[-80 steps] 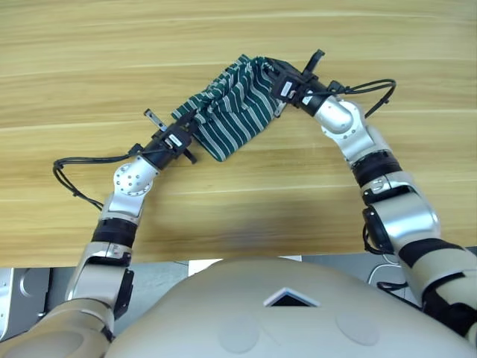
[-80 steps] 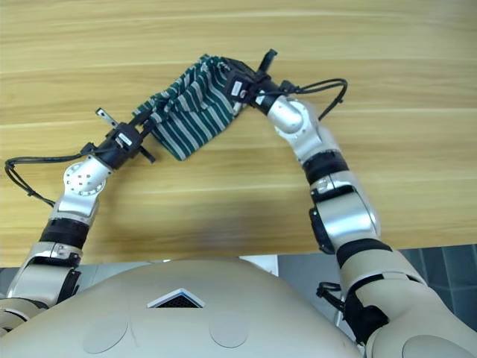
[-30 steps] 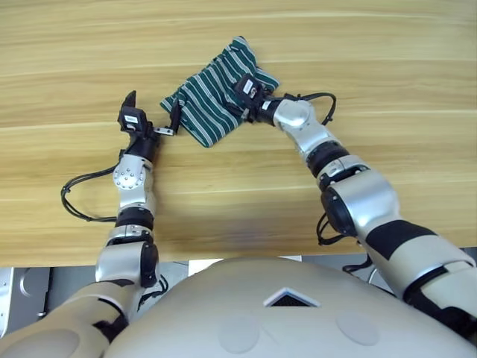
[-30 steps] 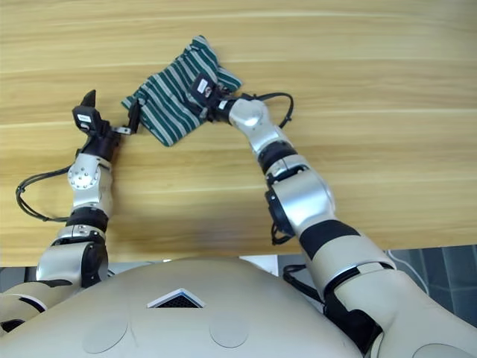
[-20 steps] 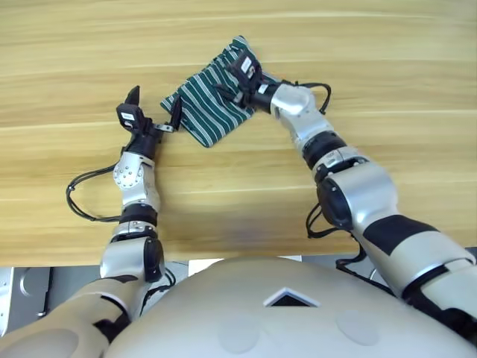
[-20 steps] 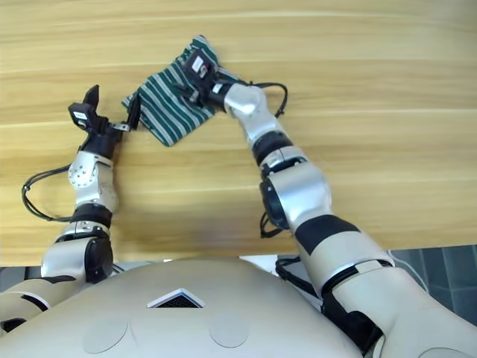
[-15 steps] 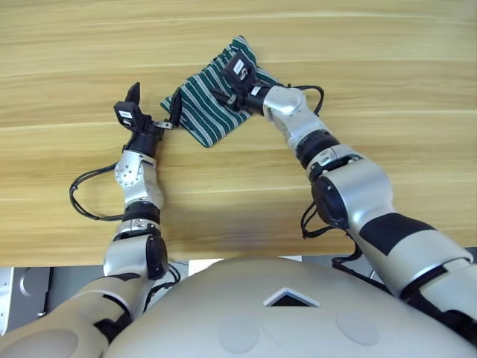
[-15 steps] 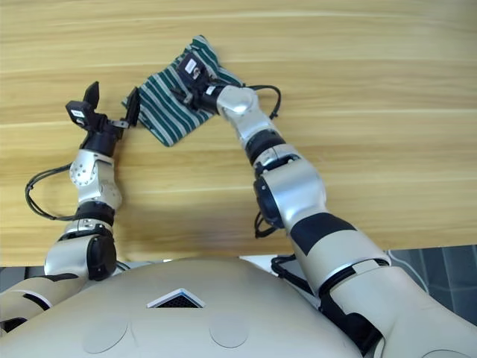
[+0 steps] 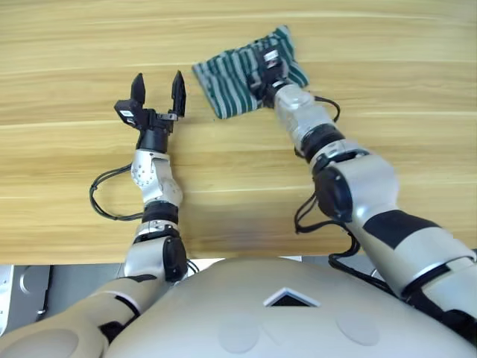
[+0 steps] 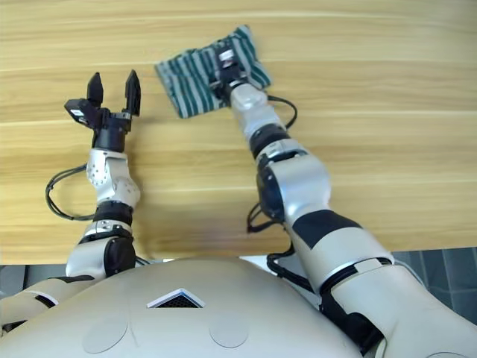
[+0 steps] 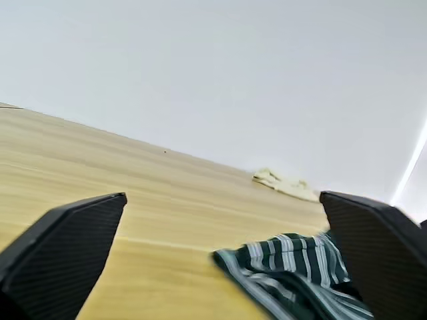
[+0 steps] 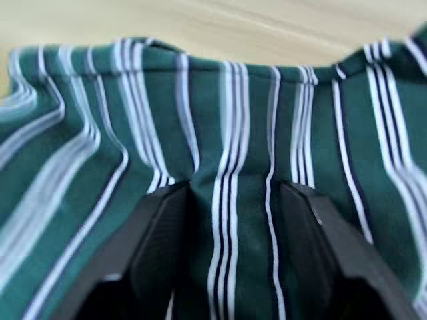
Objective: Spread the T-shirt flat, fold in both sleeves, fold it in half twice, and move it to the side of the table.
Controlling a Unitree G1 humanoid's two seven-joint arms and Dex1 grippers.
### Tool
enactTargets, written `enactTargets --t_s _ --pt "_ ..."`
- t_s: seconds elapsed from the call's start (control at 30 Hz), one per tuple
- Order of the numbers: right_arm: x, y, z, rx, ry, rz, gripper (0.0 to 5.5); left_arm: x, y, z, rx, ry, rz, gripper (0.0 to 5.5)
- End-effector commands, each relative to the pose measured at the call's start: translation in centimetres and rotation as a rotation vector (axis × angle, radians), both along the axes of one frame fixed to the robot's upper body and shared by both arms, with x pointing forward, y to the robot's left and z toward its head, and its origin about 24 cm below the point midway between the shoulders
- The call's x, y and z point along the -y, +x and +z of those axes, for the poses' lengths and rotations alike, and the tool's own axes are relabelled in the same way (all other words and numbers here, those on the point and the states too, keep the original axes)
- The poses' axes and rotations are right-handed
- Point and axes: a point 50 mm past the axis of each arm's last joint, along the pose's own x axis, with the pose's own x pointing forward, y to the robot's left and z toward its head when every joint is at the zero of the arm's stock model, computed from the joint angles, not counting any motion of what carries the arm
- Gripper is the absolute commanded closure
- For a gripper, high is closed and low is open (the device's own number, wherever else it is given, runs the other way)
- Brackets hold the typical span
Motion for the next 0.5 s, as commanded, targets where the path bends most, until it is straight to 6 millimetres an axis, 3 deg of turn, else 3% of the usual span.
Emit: enactTargets --t_s 0.03,0.1,0.2,0.27,0.33,0.5 --pt "12.3 0.8 1.1 -0.04 0.052 -0.557 3.1 0.3 0.2 1.1 0.051 -0.051 0.025 0.11" --pt "17.1 -0.3 1.2 -0.033 0.029 -0.75 3.1 0.4 0.5 1.6 0.071 -0.064 0.038 0.11" --pt "23.9 -4.2 -0.1 -0.069 -0.005 -1.09 3.1 0.6 1.3 1.6 0.036 -0.053 0.08 0.11" --pt "25.9 -6.2 -0.5 -0.085 -0.085 -1.258 3.1 -0.5 1.7 1.3 -0.025 -0.072 0.174 0.11" --pt "26.7 -7.4 -1.0 -0.109 -0.129 -1.374 3.1 -1.7 2.3 1.3 -0.076 -0.082 0.274 0.11" --pt "26.5 -9.2 -2.3 -0.195 -0.077 -1.638 3.1 -3.4 3.2 1.7 -0.105 -0.06 0.416 0.11"
